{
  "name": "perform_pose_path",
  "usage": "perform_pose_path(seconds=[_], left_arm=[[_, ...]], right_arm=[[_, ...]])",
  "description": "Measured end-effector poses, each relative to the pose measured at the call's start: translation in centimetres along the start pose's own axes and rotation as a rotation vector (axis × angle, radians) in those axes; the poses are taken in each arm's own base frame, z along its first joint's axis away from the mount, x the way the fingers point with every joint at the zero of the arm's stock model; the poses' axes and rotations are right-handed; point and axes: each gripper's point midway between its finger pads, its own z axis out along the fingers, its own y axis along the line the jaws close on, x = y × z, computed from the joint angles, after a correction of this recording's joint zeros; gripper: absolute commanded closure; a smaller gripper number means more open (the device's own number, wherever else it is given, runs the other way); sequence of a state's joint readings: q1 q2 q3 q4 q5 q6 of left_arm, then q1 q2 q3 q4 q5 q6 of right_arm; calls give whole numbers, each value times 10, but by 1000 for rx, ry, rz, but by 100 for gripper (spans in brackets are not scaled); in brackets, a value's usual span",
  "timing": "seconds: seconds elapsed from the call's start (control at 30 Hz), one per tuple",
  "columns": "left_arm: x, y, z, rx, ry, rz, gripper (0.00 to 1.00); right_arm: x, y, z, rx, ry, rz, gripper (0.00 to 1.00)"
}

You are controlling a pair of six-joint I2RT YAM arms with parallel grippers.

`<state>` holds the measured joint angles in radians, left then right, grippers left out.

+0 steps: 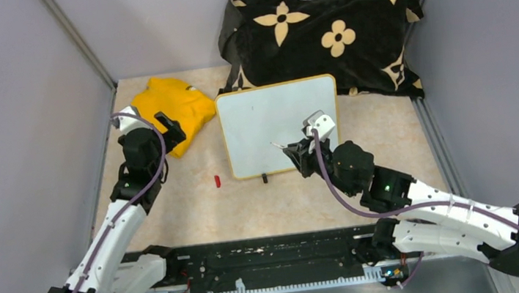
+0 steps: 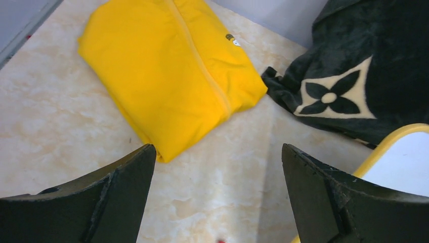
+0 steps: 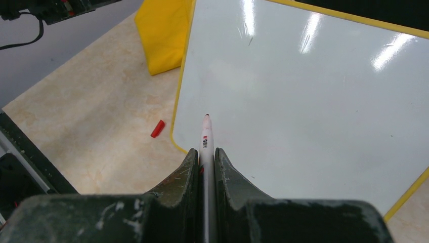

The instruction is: Write a sentence on the whiteboard

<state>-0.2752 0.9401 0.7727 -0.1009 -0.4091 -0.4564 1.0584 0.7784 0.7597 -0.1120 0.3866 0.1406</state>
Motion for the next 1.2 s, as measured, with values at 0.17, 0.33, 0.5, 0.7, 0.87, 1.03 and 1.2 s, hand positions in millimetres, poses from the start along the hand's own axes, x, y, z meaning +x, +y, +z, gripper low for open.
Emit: perform_pose_path(seconds=[0.17,0.33,0.5,0.7,0.87,1.03,1.2], left_arm=[[8,2,6,21,-19,50,1],[10,-22,20,127,8,120,1],[15,-45,18,339,44,157,1],[38,-57,4,621,93,107,1],[67,-67,2,746,179,19,1],[58,-60,-5,719,103,-40,1],[34,-66,-10,754,-15,-34,1]], right_arm=[[1,0,0,-3,4,-11,100],[1,0,-2,-6,4,-12,100],[-1,0,-3,-8,-3,-9,100],[-3,-1,-5,-7,-9,-6,100],[-3,-1,-6,-7,-10,-6,100],[5,-4,-9,-6,-5,-4,100],[12,-3,-6,-6,7,-9,100]])
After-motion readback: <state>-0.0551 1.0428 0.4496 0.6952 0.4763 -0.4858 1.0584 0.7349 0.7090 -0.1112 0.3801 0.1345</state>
